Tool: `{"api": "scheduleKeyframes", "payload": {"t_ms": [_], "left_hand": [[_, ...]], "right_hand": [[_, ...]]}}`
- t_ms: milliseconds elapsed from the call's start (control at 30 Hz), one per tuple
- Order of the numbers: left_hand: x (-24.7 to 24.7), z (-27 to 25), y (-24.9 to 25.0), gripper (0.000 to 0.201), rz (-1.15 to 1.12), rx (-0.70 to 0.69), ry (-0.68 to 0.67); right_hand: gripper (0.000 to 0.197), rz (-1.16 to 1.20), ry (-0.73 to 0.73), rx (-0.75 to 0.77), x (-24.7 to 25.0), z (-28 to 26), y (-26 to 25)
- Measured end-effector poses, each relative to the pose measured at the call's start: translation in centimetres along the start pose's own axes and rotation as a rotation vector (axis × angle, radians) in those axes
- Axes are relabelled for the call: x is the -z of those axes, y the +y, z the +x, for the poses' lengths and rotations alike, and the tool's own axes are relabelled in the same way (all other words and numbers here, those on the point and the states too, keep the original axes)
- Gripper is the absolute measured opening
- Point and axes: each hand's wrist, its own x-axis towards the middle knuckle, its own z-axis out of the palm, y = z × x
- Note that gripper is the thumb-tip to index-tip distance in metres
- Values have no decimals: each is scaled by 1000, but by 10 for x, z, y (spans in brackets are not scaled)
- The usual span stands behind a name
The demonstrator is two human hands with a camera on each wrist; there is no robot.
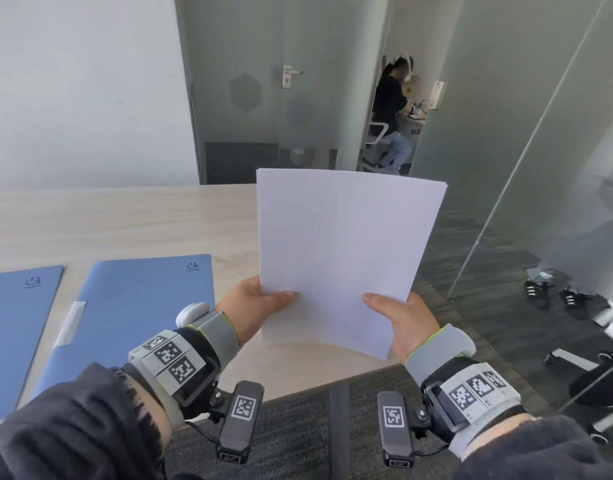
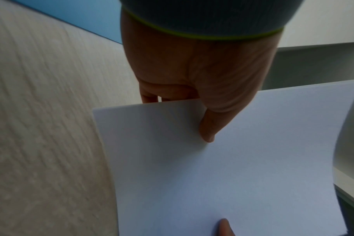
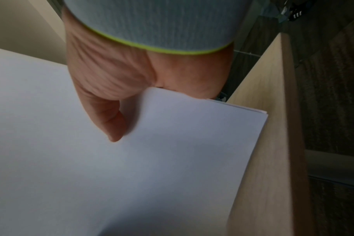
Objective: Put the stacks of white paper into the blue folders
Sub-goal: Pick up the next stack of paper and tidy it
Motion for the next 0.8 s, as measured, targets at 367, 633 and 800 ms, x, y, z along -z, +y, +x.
{"api": "scheduleKeyframes", "payload": {"t_ms": [367,633,800], "left_hand": [[-8,-15,-15,18,224,89,9],[17,-35,-4,17,220,142,87],[65,-53,-4,39,168,216,130]], "right_hand": [[19,-73,29,0,2,-5,18],[20,-125,-51,-64,-28,-5,18],[11,-319,-181,-56,-74,-1,28]]}}
